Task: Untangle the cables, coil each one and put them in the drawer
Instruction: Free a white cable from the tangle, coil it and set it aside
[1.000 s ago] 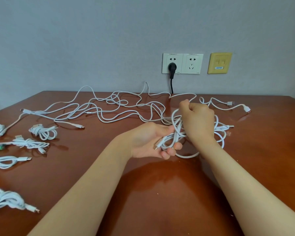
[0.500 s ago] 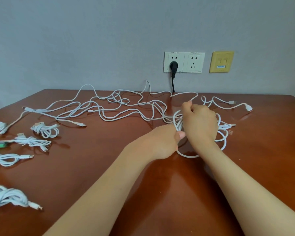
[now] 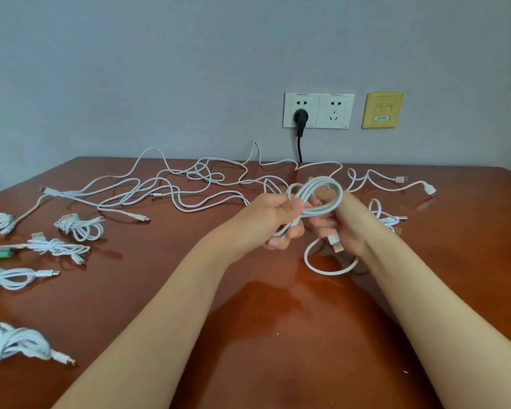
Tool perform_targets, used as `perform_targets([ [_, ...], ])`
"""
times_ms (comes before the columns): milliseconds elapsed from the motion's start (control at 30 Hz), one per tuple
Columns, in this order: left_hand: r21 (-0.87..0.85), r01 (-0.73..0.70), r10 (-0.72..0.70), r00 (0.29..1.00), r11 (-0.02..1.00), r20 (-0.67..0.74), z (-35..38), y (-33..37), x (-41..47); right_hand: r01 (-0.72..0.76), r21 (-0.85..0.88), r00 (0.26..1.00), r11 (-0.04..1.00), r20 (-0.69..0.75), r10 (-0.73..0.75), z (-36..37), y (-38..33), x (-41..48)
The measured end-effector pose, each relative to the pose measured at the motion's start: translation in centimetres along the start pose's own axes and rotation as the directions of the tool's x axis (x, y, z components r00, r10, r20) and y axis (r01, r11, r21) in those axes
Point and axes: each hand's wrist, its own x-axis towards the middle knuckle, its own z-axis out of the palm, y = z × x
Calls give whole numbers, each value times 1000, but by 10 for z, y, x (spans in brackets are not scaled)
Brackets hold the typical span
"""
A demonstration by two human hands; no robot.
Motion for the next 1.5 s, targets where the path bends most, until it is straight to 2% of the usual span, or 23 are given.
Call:
perform_targets([
  [100,34,-21,25,993,999,-117,-7,1,1,-19,-292,999,956,-42,7,13,8,1],
  [200,242,70,26,927,968,-374,-24,-7,8,64,-469,990,881,-83,-116,31,13,2],
  [267,355,136,60,869,925,-491,-31,-13,10,150,-663,966,734,-61,-252,42,15,3],
  [367,406,174,84,835,897,-544,-33,-20,15,217,-862,926,459,33,-376,49,19,1],
  [500,352,153,70,835,923,-546,-29,-25,19,267,-912,909,311,131,-395,43,20,-4],
  [533,351,152,70,835,924,-545,-29,-26,21,281,-928,909,245,176,-378,43,20,-5],
  [633,386,203,60,818,900,-572,-34,-34,22,305,-950,908,-64,310,-282,51,24,-8],
  [700,410,239,46,818,880,-574,-37,-38,20,260,-928,899,-265,333,-285,55,24,-7],
  [733,417,236,48,823,878,-566,-37,-40,19,253,-900,860,-356,378,-344,56,23,-8],
  [767,426,225,58,829,876,-556,-37,-41,20,239,-872,785,-427,432,-444,54,23,-6],
  [800,444,216,70,837,870,-543,-36,-41,21,218,-866,721,-449,454,-524,50,24,-4],
  [867,492,203,81,865,846,-496,-35,-42,23,250,-868,602,-430,487,-633,43,26,1],
  [933,469,157,62,906,869,-418,-34,-40,22,317,-866,564,-386,500,-658,37,27,3],
  [1000,311,93,11,948,946,-318,-35,-35,18,385,-868,556,-313,489,-672,35,22,0],
  [1067,184,62,-21,976,981,-219,-35,-29,13,416,-887,604,-198,433,-669,31,16,-2],
  [1167,181,68,-47,992,981,-119,-35,-24,8,427,-904,696,30,307,-649,29,6,-8],
  [1267,167,70,-59,996,984,-70,-34,-24,4,435,-833,805,340,191,-561,28,-2,-12],
  [1333,108,54,-50,998,993,-36,-34,-24,3,429,-752,830,500,110,-547,27,-7,-12],
  [1400,60,32,-32,999,998,5,-33,-22,3,403,-670,854,624,29,-520,26,-14,-13],
  [1500,34,24,-26,998,999,62,-31,-19,4,328,-599,896,730,-47,-442,22,-22,-17],
])
